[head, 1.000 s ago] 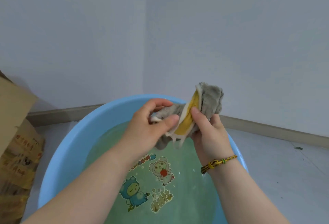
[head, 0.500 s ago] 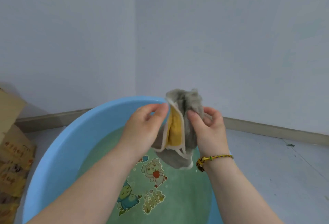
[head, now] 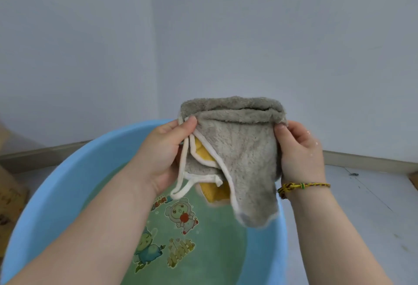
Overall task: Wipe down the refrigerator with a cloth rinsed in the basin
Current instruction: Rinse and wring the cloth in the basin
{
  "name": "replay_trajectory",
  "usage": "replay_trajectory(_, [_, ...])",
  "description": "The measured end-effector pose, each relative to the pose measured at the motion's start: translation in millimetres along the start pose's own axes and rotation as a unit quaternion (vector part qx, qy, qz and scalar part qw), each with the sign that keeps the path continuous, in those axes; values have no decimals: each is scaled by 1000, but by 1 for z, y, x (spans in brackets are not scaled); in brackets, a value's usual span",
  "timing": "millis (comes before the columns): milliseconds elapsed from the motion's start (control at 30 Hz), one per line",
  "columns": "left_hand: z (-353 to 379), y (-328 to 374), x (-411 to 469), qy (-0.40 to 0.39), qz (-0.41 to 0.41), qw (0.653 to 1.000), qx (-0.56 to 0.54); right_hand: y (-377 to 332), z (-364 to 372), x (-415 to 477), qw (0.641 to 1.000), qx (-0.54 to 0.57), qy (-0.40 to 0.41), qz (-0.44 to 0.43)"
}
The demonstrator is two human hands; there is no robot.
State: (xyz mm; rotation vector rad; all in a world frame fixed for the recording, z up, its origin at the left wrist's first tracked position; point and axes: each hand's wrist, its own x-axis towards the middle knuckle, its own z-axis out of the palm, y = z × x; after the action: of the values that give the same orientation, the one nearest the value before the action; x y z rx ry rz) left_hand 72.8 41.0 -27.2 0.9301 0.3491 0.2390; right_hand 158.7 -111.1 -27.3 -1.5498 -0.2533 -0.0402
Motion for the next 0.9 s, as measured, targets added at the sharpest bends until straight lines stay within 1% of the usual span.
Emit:
replay_trajectory(67, [9,-4,0,-10,1,1000,8,-3,-11,3,1000,7,7,28])
replay_trajectory(133, [15,-10,1,-21,-9,1000,1,-6,-22,8,997,29,2,73])
replay_trajectory(167, [18,-14,2,-32,-20,999,-3,-6,-27,9,995,27,3,95])
replay_trajectory(200, [21,-18,1,-42,-29,999,-3,-4,-31,11,994,-4,10,105])
replay_trajectory(267, [30,-26,2,-50,-34,998,11,0,-37,11,989,-124,32,80])
replay_trajectory(300, [36,-29,2,-45,-28,998,20,-1,-36,9,984,-162,33,63])
replay_trajectory(333, [44,-31,3,-43,-19,998,32,-5,-34,7,983,-174,24,57])
replay_trajectory(367, [51,-32,3,-47,-11,998,44,-9,-30,4,986,-155,1,63])
replay_trajectory(433, [63,-30,4,-58,3,995,77,-18,-21,-3,991,-69,-58,94])
replay_trajectory(500, [71,-26,6,-72,17,991,109,-25,-16,-6,990,-45,-83,101])
replay_trajectory(600, [77,-14,7,-96,15,985,142,-28,-11,-5,993,-56,-62,79])
replay_trajectory(700, [86,-4,8,-61,-5,982,178,-29,-7,-2,994,-77,-50,61])
replay_trajectory(767, [92,2,10,-30,1,981,191,-31,-5,1,992,-107,-48,37])
replay_trajectory(900, [97,11,11,-12,25,986,162,-42,-8,9,992,-117,-53,0])
